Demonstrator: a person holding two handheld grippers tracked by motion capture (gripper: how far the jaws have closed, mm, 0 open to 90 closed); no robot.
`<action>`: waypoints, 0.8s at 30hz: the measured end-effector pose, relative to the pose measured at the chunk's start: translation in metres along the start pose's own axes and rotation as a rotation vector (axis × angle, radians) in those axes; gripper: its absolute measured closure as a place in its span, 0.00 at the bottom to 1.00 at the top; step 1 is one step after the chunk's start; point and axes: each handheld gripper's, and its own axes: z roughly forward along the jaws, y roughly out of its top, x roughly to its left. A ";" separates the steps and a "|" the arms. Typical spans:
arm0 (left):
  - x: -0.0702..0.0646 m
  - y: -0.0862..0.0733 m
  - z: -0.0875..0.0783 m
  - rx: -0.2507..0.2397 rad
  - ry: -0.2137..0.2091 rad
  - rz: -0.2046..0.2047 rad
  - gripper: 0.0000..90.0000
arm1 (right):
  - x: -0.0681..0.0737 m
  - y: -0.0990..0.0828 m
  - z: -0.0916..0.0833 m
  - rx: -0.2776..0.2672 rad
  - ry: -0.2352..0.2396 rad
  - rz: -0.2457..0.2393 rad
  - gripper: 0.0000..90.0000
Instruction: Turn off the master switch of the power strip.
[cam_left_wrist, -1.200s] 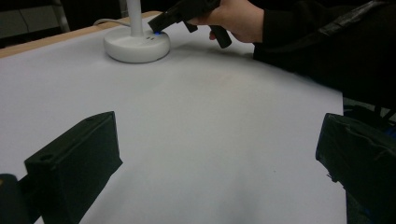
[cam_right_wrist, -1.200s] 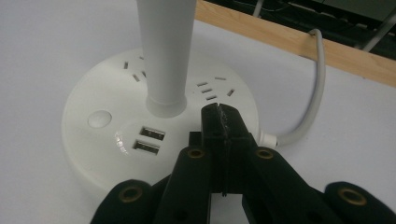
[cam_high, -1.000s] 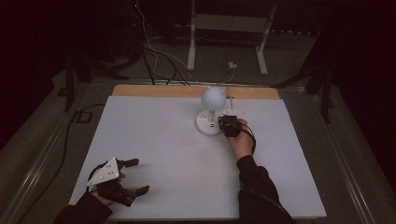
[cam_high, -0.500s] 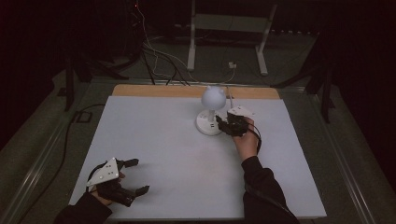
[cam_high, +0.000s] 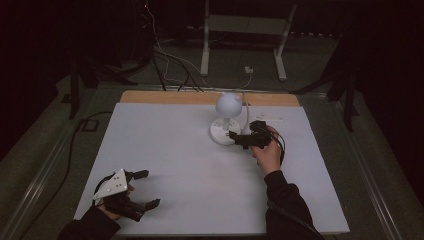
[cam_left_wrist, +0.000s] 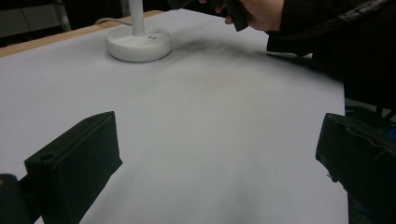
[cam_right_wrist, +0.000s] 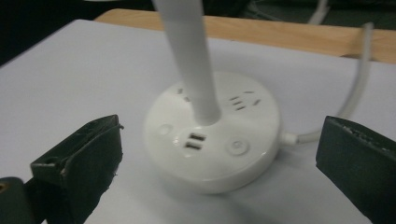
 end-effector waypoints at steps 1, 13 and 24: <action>0.000 0.000 0.000 0.000 0.000 0.000 0.00 | 0.001 0.000 -0.001 -0.014 -0.002 -0.023 0.00; 0.000 0.000 0.000 -0.004 -0.002 -0.004 0.00 | 0.012 -0.007 -0.017 -0.014 0.024 -0.119 0.00; 0.000 0.000 -0.001 -0.006 -0.004 -0.004 0.00 | 0.017 -0.019 -0.044 -0.001 0.063 -0.140 0.00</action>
